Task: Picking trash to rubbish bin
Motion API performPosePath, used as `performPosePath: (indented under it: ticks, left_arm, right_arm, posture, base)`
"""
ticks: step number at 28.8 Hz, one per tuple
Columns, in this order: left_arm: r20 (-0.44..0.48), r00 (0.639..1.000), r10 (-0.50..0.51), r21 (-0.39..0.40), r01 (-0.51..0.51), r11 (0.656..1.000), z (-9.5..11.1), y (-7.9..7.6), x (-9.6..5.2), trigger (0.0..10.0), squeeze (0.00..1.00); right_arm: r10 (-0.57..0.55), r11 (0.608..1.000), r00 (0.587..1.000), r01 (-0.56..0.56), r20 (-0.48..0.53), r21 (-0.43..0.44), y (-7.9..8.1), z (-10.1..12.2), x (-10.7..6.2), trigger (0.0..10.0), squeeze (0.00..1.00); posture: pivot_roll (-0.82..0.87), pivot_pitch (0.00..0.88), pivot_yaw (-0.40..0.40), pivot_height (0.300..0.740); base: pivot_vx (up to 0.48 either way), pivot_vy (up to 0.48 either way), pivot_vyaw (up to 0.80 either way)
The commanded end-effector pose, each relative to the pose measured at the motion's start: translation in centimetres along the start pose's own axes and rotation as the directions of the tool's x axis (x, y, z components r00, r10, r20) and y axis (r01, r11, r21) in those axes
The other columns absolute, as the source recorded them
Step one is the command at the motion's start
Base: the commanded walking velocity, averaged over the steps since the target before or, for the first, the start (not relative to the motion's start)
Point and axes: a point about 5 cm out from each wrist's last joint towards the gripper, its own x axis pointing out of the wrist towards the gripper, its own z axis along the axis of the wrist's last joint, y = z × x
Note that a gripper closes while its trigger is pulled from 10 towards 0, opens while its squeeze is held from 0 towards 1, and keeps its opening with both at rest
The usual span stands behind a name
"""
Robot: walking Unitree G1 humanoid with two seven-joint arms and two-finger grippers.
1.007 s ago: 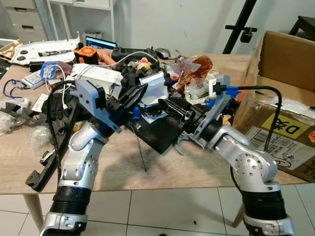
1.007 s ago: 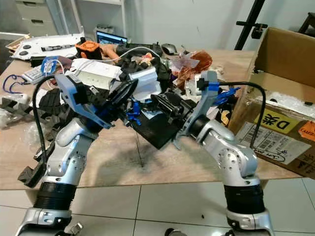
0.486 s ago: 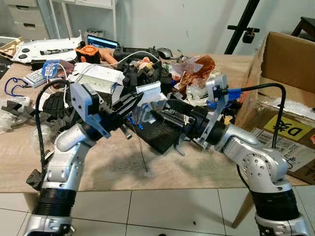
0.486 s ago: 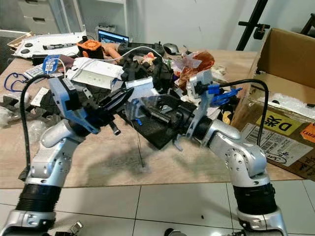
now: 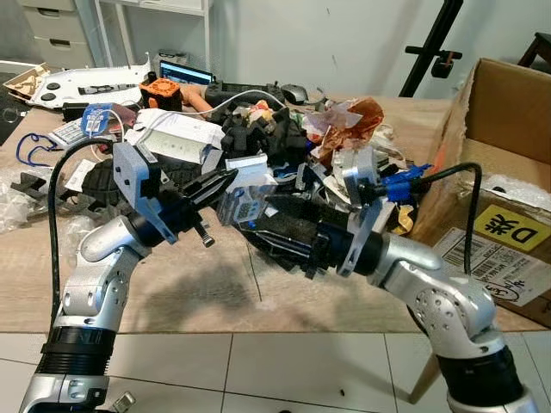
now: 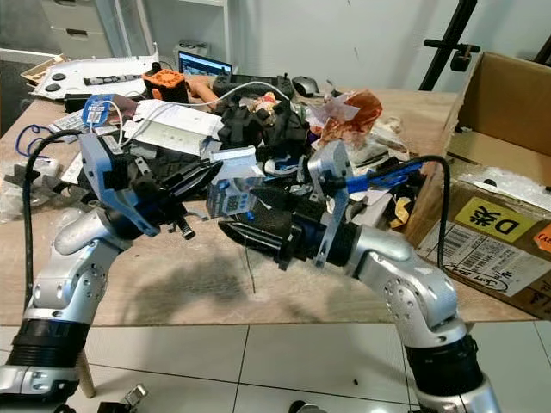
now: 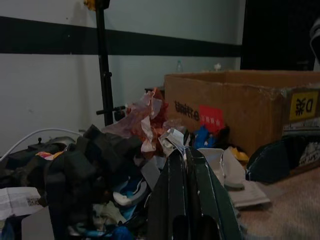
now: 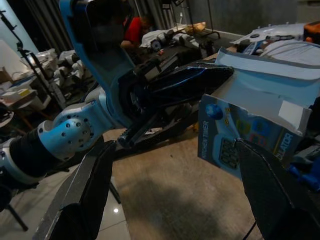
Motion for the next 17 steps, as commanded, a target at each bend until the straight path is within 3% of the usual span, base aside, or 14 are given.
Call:
performPosePath:
  ticks: [1,3,6,10,11,17]
  left_arm:
    - [-0.023,1.0,-0.006,0.03,0.006,1.0,0.0,0.1,-0.1,0.0,0.0]
    - [-0.032,0.999,0.042,0.045,-0.041,0.998,0.0,0.9,-0.3,0.0,0.0]
    - [-0.069,0.996,0.061,-0.015,-0.062,0.998,-1.2,1.6,-1.5,0.0,0.0]
    - [-0.094,0.994,0.049,-0.062,-0.054,0.997,-1.8,1.6,-2.2,0.0,0.0]
    - [-0.116,0.993,0.032,-0.113,-0.045,0.993,-2.2,1.5,-2.9,0.0,0.0]
    - [-0.136,0.989,-0.05,-0.166,0.027,0.986,-2.4,0.7,-3.3,0.0,0.0]
  right_arm:
    - [0.021,0.999,1.0,-0.021,-0.001,-0.029,0.5,0.1,-0.1,10.0,0.0]
    - [0.019,0.999,1.0,-0.018,0.002,-0.038,0.6,0.1,-0.2,10.0,0.0]
    - [-0.011,0.999,0.999,0.009,-0.051,-0.047,0.8,-1.4,-0.4,10.0,0.0]
    - [-0.036,0.997,0.997,0.032,-0.072,-0.064,1.0,-2.1,-0.9,10.0,0.0]
    - [-0.071,0.995,0.996,0.066,-0.055,-0.072,0.9,-2.5,-1.5,10.0,0.0]
    - [-0.157,0.982,0.988,0.155,-0.007,-0.105,0.1,-2.5,-3.0,10.0,0.0]
  posture:
    - [0.04,0.153,-0.031,0.74]
    - [0.04,0.143,-0.014,0.74]
    - [0.03,0.165,-0.022,0.74]
    - [0.02,0.159,-0.025,0.74]
    - [0.01,0.158,-0.023,0.74]
    - [0.01,0.163,-0.023,0.74]
  base:
    - [0.0,0.0,0.0]
    - [0.0,0.0,0.0]
    - [0.0,0.0,0.0]
    - [0.0,0.0,0.0]
    - [0.0,0.0,0.0]
    - [0.0,0.0,0.0]
